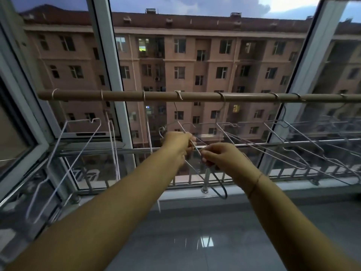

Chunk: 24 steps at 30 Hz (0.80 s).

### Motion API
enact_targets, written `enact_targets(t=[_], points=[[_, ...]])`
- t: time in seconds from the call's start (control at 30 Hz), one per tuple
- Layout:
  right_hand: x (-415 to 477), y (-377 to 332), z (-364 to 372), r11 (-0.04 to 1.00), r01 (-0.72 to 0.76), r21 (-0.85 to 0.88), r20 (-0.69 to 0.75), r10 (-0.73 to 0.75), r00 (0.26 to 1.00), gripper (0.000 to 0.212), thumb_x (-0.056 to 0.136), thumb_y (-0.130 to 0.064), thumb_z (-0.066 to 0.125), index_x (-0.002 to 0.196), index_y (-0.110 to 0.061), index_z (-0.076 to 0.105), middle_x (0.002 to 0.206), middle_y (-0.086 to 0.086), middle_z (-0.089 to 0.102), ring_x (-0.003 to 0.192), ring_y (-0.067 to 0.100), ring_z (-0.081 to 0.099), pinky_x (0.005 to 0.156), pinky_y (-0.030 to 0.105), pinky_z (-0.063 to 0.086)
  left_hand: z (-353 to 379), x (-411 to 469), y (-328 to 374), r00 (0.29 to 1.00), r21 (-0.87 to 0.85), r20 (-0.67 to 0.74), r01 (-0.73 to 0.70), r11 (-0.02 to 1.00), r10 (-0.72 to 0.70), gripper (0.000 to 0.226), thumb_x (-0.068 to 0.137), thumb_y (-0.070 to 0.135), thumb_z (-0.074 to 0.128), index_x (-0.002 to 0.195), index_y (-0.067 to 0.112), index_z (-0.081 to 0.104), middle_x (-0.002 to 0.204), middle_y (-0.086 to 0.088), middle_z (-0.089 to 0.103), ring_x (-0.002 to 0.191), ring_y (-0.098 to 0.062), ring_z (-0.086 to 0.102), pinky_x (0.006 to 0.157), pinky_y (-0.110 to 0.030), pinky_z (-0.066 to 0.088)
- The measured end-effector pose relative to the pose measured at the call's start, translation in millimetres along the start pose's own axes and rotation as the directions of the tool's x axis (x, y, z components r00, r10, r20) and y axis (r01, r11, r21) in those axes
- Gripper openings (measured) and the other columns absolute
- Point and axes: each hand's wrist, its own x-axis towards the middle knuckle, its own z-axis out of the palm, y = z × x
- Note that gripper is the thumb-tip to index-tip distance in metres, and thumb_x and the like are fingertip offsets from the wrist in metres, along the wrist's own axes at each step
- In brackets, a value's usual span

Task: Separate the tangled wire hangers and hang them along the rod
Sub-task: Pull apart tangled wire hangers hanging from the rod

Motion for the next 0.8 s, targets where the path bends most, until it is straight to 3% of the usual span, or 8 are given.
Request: enact_targets(t=[0.17, 0.23, 0.33, 0.43, 0.6, 0.7, 0.8], points=[[3, -7, 1, 0.982, 0.061, 0.180, 0.023, -0.066, 0.998, 0.017, 0.089, -0.024, 0.054, 0.088, -0.014, 0.068, 0.066, -0.001, 0.061, 0.053, 0.002, 0.054, 0.047, 0.009, 0.044, 5, 0, 11, 0.999, -0.020, -0.023, -0.049, 0.999, 0.048, 0.011, 0.091, 0.003, 0.051, 0.094, 0.002, 0.062, 0.075, -0.008, 0.062, 0.060, -0.013, 0.057, 0.042, -0.018, 0.049], [5, -13, 1, 0.981, 0.095, 0.168, 0.007, -0.097, 0.995, 0.016, 0.088, -0.024, 0.057, 0.089, -0.013, 0.068, 0.068, 0.002, 0.061, 0.051, 0.001, 0.054, 0.047, 0.008, 0.044, 6, 2, 16, 0.997, -0.039, -0.019, -0.073, 0.997, 0.072, 0.013, 0.092, 0.003, 0.051, 0.098, 0.001, 0.062, 0.073, -0.008, 0.061, 0.060, -0.014, 0.057, 0.038, -0.016, 0.048], [11, -21, 2, 0.984, 0.132, 0.118, -0.032, -0.130, 0.991, 0.011, 0.087, -0.023, 0.059, 0.083, -0.018, 0.068, 0.070, 0.002, 0.063, 0.054, 0.005, 0.054, 0.047, 0.012, 0.045, 8, 7, 22, 0.997, -0.039, -0.028, -0.079, 0.996, 0.078, 0.013, 0.093, 0.006, 0.050, 0.089, 0.003, 0.062, 0.072, -0.007, 0.062, 0.059, -0.015, 0.057, 0.038, -0.018, 0.047], [20, -27, 4, 0.980, 0.162, 0.118, -0.073, -0.155, 0.985, 0.014, 0.086, -0.024, 0.060, 0.082, -0.015, 0.070, 0.066, -0.004, 0.063, 0.049, -0.006, 0.055, 0.045, 0.006, 0.042, 8, 18, 25, 0.998, -0.007, -0.049, -0.050, 0.999, 0.050, 0.022, 0.093, 0.007, 0.050, 0.073, 0.004, 0.060, 0.071, -0.008, 0.061, 0.054, -0.015, 0.054, 0.044, -0.021, 0.044], [25, -13, 16, 0.982, 0.040, 0.184, 0.020, -0.045, 0.999, 0.021, 0.088, -0.027, 0.056, 0.082, -0.012, 0.069, 0.062, 0.000, 0.059, 0.050, 0.005, 0.050, 0.044, 0.012, 0.041, -4, 24, 10, 0.997, 0.034, -0.069, 0.043, 0.999, -0.040, 0.016, 0.091, 0.003, 0.053, 0.076, 0.001, 0.059, 0.076, -0.011, 0.061, 0.056, -0.015, 0.056, 0.036, -0.018, 0.044], [25, 5, 18, 0.969, 0.001, 0.248, 0.016, -0.005, 1.000, 0.021, 0.090, -0.024, 0.053, 0.086, -0.011, 0.068, 0.064, 0.000, 0.059, 0.057, 0.009, 0.052, 0.052, 0.016, 0.044, -16, 16, -10, 0.998, 0.127, -0.040, 0.060, 0.990, -0.055, 0.022, 0.090, 0.000, 0.050, 0.071, 0.006, 0.058, 0.069, -0.008, 0.056, 0.056, -0.013, 0.050, 0.046, -0.018, 0.042], [27, 19, 17, 0.988, 0.045, 0.144, -0.055, -0.038, 0.998, 0.014, 0.090, -0.019, 0.053, 0.096, -0.014, 0.065, 0.078, -0.003, 0.064, 0.070, 0.008, 0.060, 0.061, 0.017, 0.048, -30, 4, -26, 0.995, 0.191, 0.056, 0.074, 0.979, -0.086, 0.026, 0.089, -0.007, 0.039, 0.076, 0.007, 0.058, 0.065, -0.007, 0.051, 0.054, -0.012, 0.045, 0.050, -0.019, 0.037]])
